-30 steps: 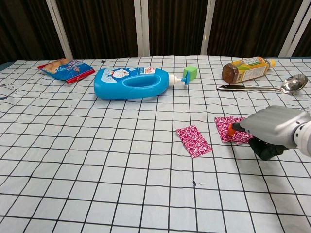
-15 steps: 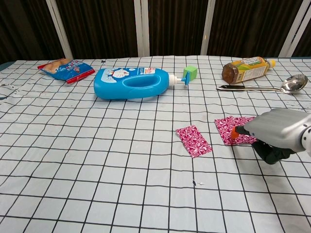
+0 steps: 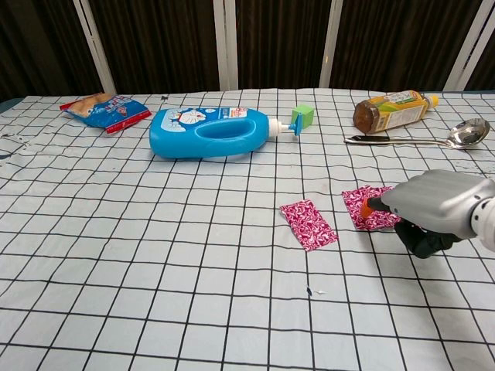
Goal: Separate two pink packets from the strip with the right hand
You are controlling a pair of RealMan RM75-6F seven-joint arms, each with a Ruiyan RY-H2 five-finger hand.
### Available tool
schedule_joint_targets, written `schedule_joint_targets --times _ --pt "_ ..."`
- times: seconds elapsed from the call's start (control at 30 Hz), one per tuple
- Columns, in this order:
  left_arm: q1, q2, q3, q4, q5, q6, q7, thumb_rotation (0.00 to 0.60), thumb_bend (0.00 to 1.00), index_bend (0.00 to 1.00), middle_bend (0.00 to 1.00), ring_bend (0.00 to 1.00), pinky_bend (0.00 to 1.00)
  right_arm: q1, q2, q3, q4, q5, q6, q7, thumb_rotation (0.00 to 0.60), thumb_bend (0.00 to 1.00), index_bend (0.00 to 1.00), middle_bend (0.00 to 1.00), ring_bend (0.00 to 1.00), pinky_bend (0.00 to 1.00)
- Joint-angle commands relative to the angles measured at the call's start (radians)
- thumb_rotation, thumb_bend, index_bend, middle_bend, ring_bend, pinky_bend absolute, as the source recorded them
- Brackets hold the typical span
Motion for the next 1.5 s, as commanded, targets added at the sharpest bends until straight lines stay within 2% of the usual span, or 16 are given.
schedule_joint_targets --times 0.03,0.23,0.63,1.17,1.5 --pt "0.001 -0.001 -0.001 0.0 -0.001 0.003 0.0 0.6 0.28 0.13 0.0 0.0 0.08 0.006 -0.006 0.007 0.009 0.009 -0.003 -0.004 0.6 0.82 0.19 0.85 0.88 0.71" --pt "0.001 0.0 -0.002 -0.001 -0.006 0.001 0.002 0.6 0.28 0.13 0.0 0.0 0.08 0.018 -0.019 0.017 0.029 0.039 -0.014 -0.009 0.6 0.82 0.19 0.85 0.88 0.71" --pt "0.001 0.0 -0.001 -0.002 -0.005 0.0 0.003 0.6 0.28 0.13 0.0 0.0 0.08 0.015 -0.013 -0.01 0.015 0.034 -0.008 -0.015 0.6 0.82 0.19 0.85 0.88 0.71" --pt "0.002 0.0 -0.002 0.0 -0.002 0.005 0.0 0.6 0.27 0.13 0.0 0.0 0.08 -0.03 0.001 -0.109 -0.058 -0.063 0.007 -0.008 0.6 0.82 0.19 0.85 0.88 0.71" --pt "0.001 -0.001 -0.001 -0.002 -0.002 0.002 0.006 0.6 0.28 0.13 0.0 0.0 0.08 -0.078 0.06 -0.157 -0.104 -0.144 0.027 0.042 0.6 0.82 0.19 0.85 0.88 0.71"
